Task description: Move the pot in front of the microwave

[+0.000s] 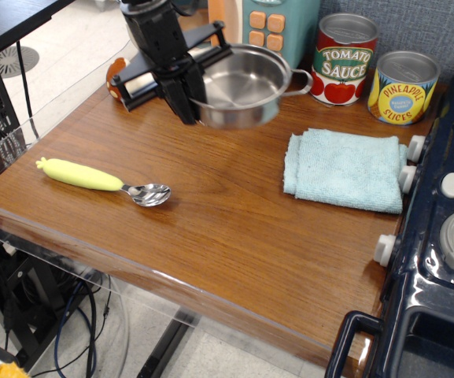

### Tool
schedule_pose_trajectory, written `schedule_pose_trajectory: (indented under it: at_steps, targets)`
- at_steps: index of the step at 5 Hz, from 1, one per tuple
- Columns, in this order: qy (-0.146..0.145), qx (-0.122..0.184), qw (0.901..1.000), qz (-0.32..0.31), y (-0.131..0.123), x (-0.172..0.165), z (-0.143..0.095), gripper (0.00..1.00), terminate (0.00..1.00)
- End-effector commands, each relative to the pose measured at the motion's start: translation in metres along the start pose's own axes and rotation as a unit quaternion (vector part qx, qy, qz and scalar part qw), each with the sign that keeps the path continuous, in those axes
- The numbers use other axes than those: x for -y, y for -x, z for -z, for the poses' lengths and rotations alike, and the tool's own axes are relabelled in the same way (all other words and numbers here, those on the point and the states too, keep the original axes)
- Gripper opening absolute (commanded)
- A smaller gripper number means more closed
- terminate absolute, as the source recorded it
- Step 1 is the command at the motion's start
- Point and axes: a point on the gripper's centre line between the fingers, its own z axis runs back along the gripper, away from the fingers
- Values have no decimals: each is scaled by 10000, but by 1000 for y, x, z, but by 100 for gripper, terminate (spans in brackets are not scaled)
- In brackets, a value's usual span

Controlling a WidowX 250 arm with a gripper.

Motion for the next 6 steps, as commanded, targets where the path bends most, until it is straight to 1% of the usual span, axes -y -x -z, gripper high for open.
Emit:
schedule_pose_trajectory:
  at_steps: [1,2,3,4,5,6]
  targets:
    - [-8,471,9973,-556,-52,1,3,0,0]
    - [-106,561,9954,-767,-74,-2,17,0,0]
    - [-325,610,9939,-862,-88,-3,40,0,0]
    - [-528,535,9934,-868,-85,-2,57,0,0]
    - [-616,551,9934,-801,-81,2,64,0,0]
    - [-664,542,9919,-934,-81,1,63,100,0]
